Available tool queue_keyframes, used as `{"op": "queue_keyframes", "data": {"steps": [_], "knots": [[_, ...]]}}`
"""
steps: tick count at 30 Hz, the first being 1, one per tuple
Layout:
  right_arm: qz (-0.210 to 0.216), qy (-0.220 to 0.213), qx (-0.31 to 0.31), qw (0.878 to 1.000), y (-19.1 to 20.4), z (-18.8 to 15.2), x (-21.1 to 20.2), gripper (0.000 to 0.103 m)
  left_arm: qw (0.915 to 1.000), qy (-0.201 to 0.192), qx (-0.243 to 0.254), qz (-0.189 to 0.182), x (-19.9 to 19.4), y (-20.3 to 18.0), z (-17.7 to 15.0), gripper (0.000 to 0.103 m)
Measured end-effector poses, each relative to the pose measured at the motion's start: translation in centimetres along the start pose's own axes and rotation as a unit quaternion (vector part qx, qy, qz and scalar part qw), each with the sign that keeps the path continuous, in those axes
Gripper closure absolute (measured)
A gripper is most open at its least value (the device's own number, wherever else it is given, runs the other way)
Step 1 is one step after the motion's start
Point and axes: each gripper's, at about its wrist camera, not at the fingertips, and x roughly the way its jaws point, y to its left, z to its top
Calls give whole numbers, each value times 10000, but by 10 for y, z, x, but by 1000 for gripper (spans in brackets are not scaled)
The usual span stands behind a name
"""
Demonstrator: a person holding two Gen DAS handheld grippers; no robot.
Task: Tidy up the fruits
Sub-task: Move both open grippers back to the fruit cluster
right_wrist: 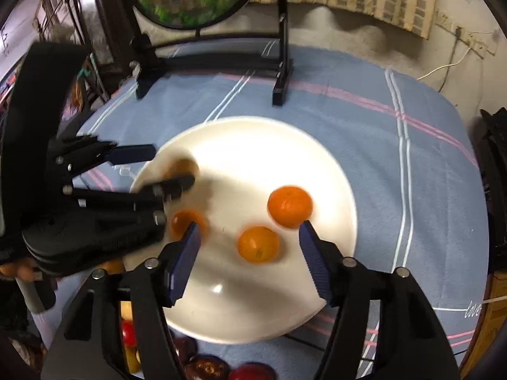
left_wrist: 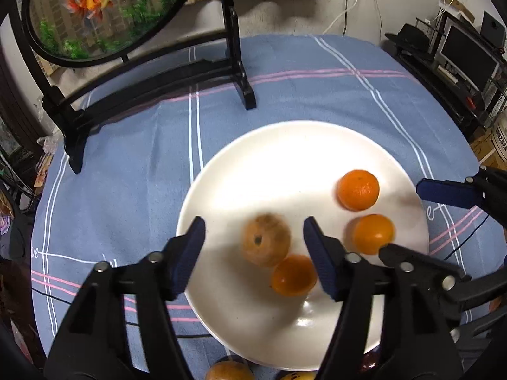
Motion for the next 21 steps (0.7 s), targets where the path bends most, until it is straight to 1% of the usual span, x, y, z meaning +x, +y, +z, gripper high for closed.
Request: {"op": "queue_keyframes", "data": {"steps": [6, 10, 12, 16, 19, 21], "knots": [[-49, -142, 78, 9999, -10, -1, -17, 38, 9999, -115, -10, -25, -11, 1, 2, 37], [-86, -174, 134, 9997, -13, -12, -31, 38, 9998, -170, -60, 20, -24, 4, 0, 37], [-34, -205, 157, 9997, -12, -23, -43, 38, 9997, -207, -97, 50, -32, 7, -3, 35], [144, -153, 49, 9998, 0, -59, -63, 38, 9993, -334, -147, 68, -54, 16, -18, 32], [272, 37, -108, 9996, 16, -98, -70, 38, 9992, -362, -166, 92, -70, 22, -37, 30], [381, 197, -199, 9989, 30, -128, -71, 38, 9993, -329, -180, 58, -81, 26, -55, 29]]}}
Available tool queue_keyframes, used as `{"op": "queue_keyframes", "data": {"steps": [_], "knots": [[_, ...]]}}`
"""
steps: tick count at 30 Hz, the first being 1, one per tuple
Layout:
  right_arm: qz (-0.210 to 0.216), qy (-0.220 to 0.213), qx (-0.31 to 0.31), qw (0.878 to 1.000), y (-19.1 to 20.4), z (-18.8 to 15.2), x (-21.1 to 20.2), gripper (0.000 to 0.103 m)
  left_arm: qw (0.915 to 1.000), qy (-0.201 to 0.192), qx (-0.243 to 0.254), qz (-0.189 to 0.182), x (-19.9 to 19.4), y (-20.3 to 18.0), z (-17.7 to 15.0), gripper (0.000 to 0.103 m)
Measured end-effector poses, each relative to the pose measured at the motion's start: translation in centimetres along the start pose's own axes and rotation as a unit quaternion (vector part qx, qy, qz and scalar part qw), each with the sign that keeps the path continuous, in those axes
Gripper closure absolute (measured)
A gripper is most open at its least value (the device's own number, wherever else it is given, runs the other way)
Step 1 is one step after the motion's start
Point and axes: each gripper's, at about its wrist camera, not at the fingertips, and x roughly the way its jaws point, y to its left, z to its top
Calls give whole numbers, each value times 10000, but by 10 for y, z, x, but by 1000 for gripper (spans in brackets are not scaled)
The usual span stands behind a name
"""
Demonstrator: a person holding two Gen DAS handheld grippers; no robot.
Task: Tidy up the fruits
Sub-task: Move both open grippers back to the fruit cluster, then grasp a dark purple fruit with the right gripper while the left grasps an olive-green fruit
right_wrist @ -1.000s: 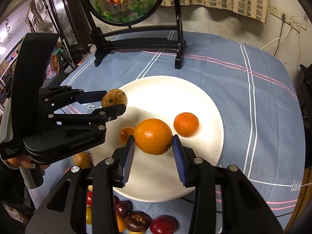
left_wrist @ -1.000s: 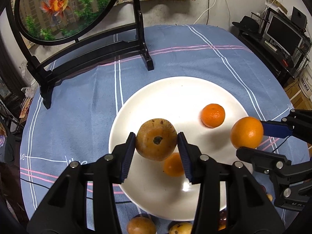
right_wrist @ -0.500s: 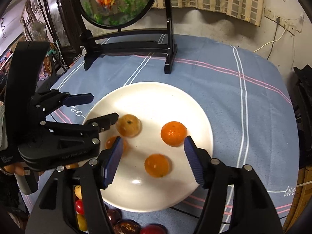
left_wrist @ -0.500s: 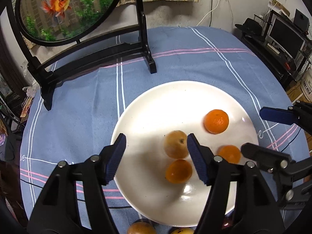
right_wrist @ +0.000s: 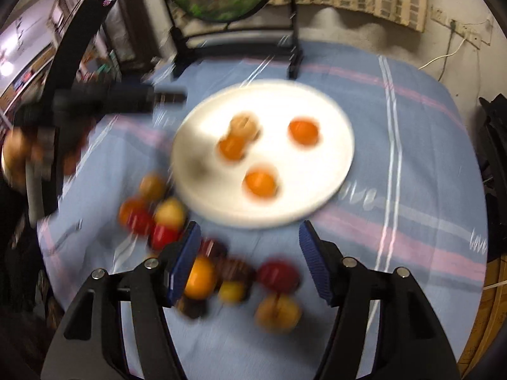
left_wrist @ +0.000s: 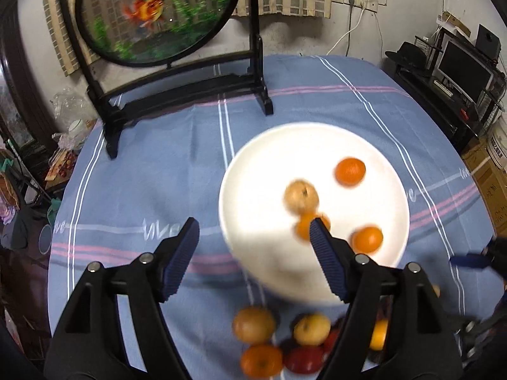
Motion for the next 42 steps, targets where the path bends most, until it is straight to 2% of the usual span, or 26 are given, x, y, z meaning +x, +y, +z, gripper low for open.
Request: {"op": "queue_keyframes", "data": {"steps": [2, 5, 11, 12, 14, 17, 21, 28, 29, 30, 31, 36, 42], "knots": [[215, 224, -29, 9995, 15, -25, 6, 38, 10000, 62, 27, -36, -9, 2, -17, 28], [324, 501, -134, 9981, 35, -48, 18, 38, 9997, 199, 45, -153, -24, 4, -48, 28], [287, 621, 33, 9977, 41, -53, 45, 39, 9977, 546, 137, -379, -42, 2, -106, 26], [310, 648, 55, 9974, 41, -52, 49, 41, 9970, 627, 167, -416, -43, 0, -116, 26], [323, 771, 39, 9965, 43, -51, 60, 63, 9955, 770, 219, -498, -44, -5, -130, 26], [412, 792, -84, 9960, 49, -50, 58, 78, 9930, 945, 301, -641, -40, -15, -147, 26], [472, 756, 7, 9960, 41, -53, 44, 78, 9903, 1013, 396, -864, -31, -35, -151, 26], [433, 584, 507, 9961, 14, -64, 24, 78, 9885, 1092, 352, -981, -7, -68, -146, 29], [445, 587, 529, 9959, 13, -66, 22, 78, 9879, 1129, 342, -1007, -2, -71, -147, 37], [442, 579, 533, 9959, 13, -66, 21, 78, 9871, 1190, 342, -1013, 2, -74, -147, 57], [434, 563, 528, 9961, 13, -67, 19, 78, 9857, 1253, 332, -1078, 6, -75, -149, 61], [499, 478, 513, 9963, 15, -63, 17, 78, 9870, 1187, 427, -992, 1, -72, -149, 62], [603, 420, 431, 9964, 15, -58, 12, 78, 9909, 923, 315, -924, -31, -53, -140, 62]]}}
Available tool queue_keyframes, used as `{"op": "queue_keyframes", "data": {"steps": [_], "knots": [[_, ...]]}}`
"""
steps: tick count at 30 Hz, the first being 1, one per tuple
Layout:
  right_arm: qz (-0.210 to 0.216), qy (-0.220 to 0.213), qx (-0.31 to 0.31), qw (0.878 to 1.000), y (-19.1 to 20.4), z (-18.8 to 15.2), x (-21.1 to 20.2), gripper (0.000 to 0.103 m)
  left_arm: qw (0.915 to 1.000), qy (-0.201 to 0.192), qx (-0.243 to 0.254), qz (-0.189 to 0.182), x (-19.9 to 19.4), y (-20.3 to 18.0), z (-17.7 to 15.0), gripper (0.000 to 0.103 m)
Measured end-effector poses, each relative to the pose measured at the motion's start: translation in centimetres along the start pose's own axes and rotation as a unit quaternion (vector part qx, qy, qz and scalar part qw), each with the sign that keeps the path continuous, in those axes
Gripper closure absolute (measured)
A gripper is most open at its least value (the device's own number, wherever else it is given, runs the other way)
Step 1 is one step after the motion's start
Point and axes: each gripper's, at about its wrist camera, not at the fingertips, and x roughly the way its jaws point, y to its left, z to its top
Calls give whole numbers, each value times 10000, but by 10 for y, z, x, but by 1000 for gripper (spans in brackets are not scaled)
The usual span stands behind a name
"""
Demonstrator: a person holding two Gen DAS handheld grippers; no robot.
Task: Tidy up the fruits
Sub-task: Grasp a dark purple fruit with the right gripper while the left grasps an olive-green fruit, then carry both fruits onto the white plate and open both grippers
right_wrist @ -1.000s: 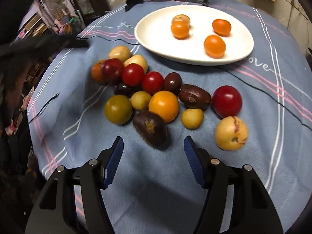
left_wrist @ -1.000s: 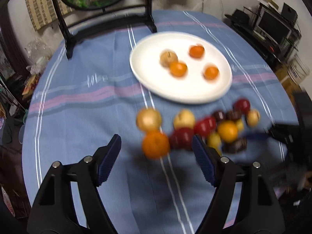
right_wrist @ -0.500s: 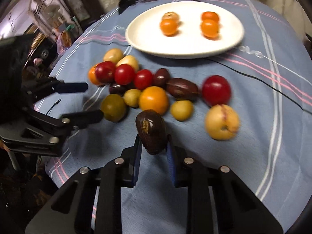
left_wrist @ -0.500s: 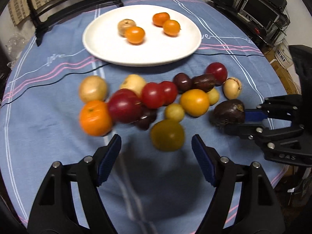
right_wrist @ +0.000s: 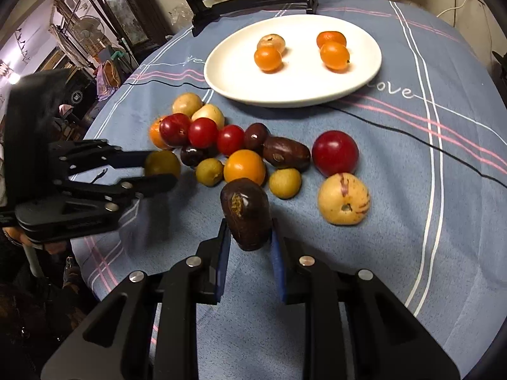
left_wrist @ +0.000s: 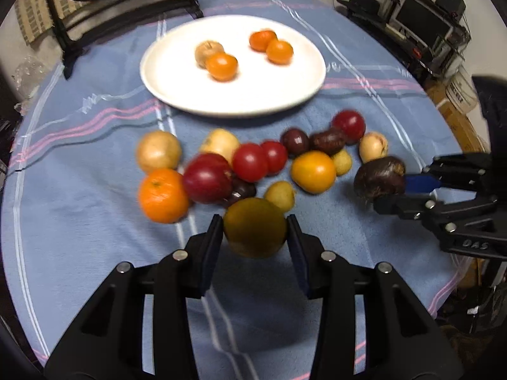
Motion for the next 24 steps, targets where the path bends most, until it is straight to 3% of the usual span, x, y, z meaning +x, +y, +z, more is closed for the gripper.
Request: {"op": "queue_keyframes", "data": {"steps": [5, 12, 18, 24], "knots": [[-7, -194, -222, 9996, 7, 20, -14, 78, 9988, -446, -60, 196, -28, 13, 29, 62], [-139, -857, -524, 9948, 11, 85, -51, 78, 9907, -1181, 19, 673, -55, 17, 101, 62], [-257, -1202, -439, 9914, -3, 131, -58, 78, 9883, -1270, 1, 839, -43, 16, 143, 62], [-262, -1147, -385, 9923, -13, 153, -41, 78, 9895, -1191, -2, 822, -22, 17, 161, 62]]}}
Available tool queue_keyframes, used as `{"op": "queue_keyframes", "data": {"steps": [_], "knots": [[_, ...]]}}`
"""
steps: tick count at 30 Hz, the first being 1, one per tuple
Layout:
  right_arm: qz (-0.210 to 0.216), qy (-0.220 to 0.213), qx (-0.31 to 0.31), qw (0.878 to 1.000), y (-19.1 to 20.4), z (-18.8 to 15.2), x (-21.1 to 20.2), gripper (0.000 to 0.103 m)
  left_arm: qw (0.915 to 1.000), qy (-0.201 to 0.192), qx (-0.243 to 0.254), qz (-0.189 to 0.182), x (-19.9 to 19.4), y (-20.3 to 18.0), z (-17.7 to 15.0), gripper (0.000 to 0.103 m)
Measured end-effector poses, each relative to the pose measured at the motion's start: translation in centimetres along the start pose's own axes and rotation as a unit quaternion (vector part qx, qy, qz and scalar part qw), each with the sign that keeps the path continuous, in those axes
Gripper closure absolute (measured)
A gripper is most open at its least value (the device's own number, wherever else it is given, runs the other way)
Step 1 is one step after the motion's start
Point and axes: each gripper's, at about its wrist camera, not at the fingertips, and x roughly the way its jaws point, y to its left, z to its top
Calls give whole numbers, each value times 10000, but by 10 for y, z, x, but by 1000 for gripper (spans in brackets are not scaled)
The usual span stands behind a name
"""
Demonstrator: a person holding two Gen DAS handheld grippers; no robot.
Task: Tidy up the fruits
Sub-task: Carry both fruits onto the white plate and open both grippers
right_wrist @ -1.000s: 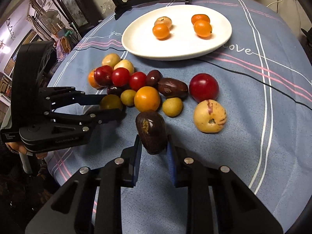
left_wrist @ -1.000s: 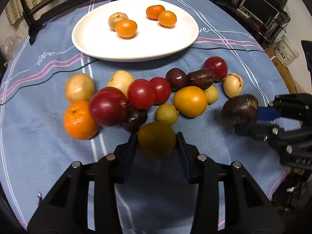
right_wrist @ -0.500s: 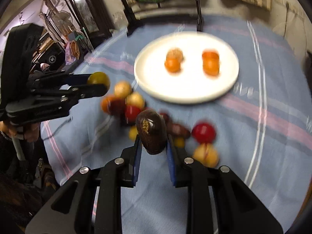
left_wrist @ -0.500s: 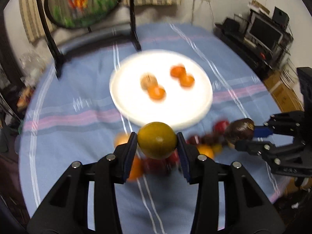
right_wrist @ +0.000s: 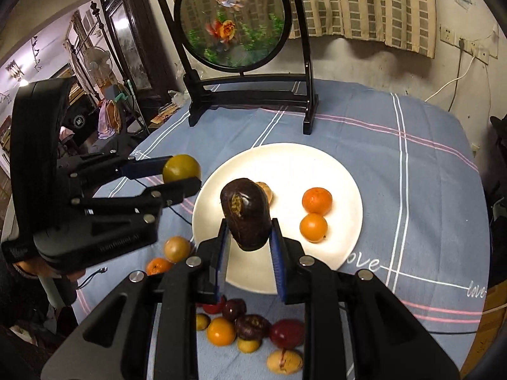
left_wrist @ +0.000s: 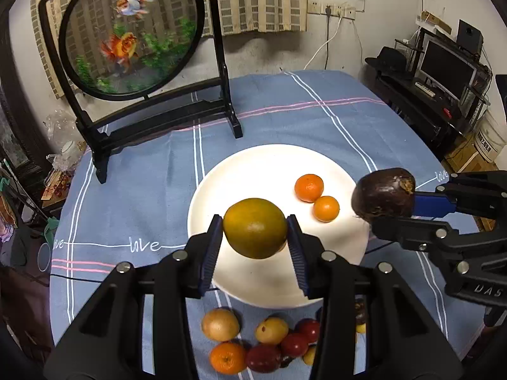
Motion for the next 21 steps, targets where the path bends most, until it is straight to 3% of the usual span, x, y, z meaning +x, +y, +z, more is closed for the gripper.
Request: {"op": "queue_keyframes", "data": {"steps": [9, 21], "knots": [[78, 174, 95, 9998, -10, 10, 27, 78, 9996, 248, -116, -43, 29, 9, 0, 61], [93, 327, 141, 9993, -17, 9, 39, 78, 9991, 353, -245, -8, 40, 21, -1, 61]]}}
